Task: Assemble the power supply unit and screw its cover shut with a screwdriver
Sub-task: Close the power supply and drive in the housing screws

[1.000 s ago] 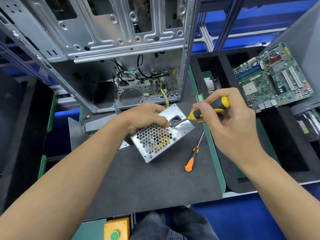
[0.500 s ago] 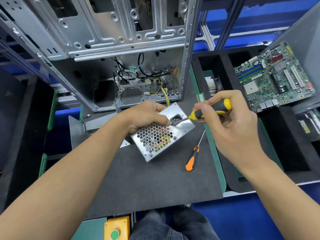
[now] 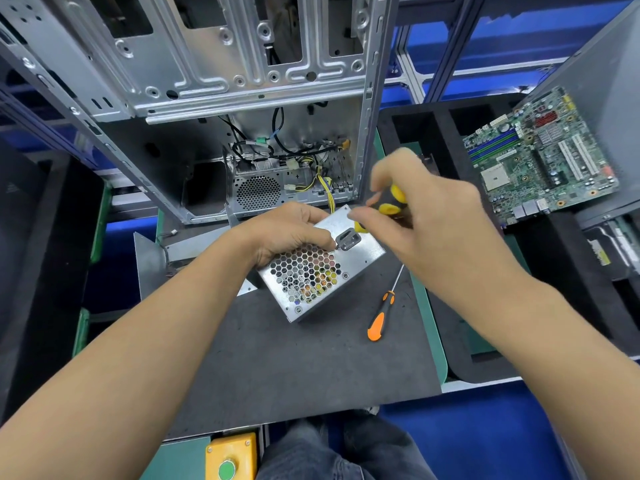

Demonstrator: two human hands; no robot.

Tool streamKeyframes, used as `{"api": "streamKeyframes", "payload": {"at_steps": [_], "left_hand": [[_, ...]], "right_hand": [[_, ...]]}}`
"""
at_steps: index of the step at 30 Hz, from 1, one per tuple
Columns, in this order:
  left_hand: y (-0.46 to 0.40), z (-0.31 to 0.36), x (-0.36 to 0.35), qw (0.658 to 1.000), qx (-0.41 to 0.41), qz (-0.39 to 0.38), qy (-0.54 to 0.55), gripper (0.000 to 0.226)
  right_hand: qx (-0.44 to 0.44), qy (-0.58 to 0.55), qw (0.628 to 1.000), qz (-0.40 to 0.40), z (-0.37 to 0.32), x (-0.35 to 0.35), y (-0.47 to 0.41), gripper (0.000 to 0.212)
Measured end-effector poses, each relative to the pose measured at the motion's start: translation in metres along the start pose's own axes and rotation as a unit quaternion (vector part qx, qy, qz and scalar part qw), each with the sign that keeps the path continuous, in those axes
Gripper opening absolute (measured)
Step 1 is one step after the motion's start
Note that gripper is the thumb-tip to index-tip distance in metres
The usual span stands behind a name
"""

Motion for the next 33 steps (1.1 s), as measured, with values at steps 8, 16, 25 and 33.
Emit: {"api": "streamKeyframes", "payload": {"at_steps": [8,16,25,33], "left_hand": [[0.003,0.002,-0.001,1.0,-0.025,0.001,-0.002,0.026],[0.003,0.0,0.002,0.999,-0.033,-0.014,0.021,0.027],[0.003,0.001,0.0,0.999,-0.045,-0.007,0.013,0.027],[0.0,-0.002,0.002,0.998,-0.068,0.004,0.002,0.025]], "right_hand": [[0.004,0.068,0.978,-0.195,-0.011,0.01,-0.029,0.01],[0.0,0.193,0.947,-0.258,-0.026,0.012,-0.045,0.021],[0.04,0.322,0.905,-0.275,-0.035,0.002,-0.061,0.031],[0.073,0.375,0.871,-0.309,-0.042,-0.004,-0.062,0.015]]}}
Point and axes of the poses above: each hand's wrist, its own y-axis away from the middle knuckle, its own x-axis out of the back of the hand, z = x × y, the point moved 2 cm from there along -y, towards the middle knuckle, and after that the axes turned 10 degrees about -y, right-handed, at the moved point
